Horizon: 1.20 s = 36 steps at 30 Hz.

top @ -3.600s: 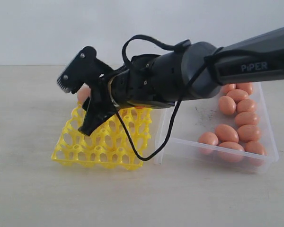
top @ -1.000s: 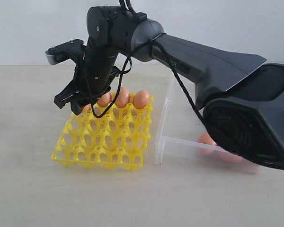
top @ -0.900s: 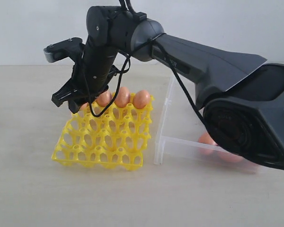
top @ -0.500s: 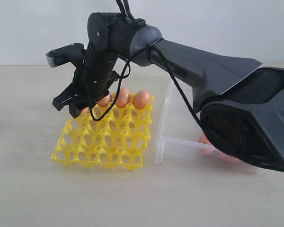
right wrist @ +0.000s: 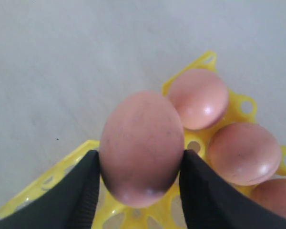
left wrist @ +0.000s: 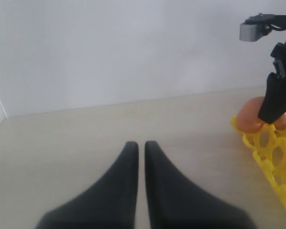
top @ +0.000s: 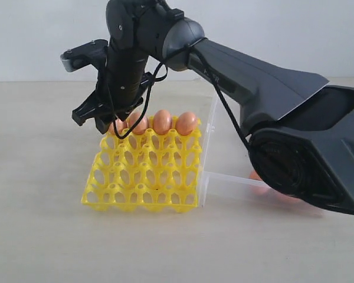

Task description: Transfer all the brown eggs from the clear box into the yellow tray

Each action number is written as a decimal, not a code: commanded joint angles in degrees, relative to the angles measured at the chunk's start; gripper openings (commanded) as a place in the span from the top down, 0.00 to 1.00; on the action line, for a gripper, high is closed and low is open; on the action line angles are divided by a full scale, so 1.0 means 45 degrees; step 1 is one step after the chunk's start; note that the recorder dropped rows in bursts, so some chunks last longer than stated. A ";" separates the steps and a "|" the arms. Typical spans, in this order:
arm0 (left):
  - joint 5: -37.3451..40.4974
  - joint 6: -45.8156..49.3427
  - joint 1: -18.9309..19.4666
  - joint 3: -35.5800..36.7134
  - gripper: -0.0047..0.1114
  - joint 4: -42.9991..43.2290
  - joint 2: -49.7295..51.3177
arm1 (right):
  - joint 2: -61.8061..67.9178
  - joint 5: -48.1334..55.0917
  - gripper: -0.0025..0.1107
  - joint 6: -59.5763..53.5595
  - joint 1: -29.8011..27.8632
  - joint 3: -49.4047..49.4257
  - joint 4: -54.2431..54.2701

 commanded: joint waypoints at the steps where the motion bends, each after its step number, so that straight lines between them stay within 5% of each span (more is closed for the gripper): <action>1: -0.0040 -0.0066 -0.0065 0.0051 0.93 -0.0006 -0.0010 | -0.0239 0.0058 0.98 0.0320 -0.0090 -0.0101 0.0069; 31: -0.0040 -0.0066 -0.0348 0.0051 0.93 -0.0006 -0.0010 | -0.0911 0.0058 0.98 0.0778 -0.0090 0.2345 0.0212; 36: -0.0040 -0.0066 -0.0348 0.0051 0.93 -0.0006 -0.0010 | -0.0911 0.0058 0.92 0.0782 -0.0090 0.2345 0.0000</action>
